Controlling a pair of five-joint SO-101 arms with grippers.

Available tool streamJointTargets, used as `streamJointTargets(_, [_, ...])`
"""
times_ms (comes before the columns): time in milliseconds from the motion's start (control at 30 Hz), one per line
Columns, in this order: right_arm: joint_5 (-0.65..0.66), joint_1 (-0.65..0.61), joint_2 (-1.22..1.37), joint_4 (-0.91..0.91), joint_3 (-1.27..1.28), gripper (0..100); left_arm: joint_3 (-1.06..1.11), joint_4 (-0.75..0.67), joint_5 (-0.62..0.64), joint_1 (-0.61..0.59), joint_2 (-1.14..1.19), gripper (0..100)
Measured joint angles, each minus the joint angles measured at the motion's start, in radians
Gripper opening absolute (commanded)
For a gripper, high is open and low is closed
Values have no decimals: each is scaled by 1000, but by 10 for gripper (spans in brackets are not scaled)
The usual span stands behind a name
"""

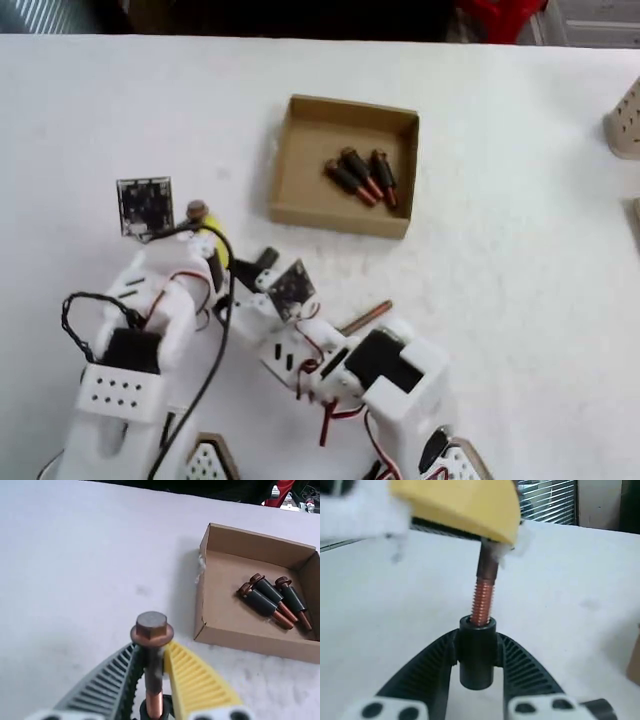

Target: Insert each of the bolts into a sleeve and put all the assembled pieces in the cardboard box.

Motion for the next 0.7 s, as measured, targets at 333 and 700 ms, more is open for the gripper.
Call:
streamJointTargets(333, [0,0,0,0,0,15,25,-14,0,3,-6,21])
streamJointTargets(700, [-2,-5,2,0,2,15,23,109,-146,2,-21,21])
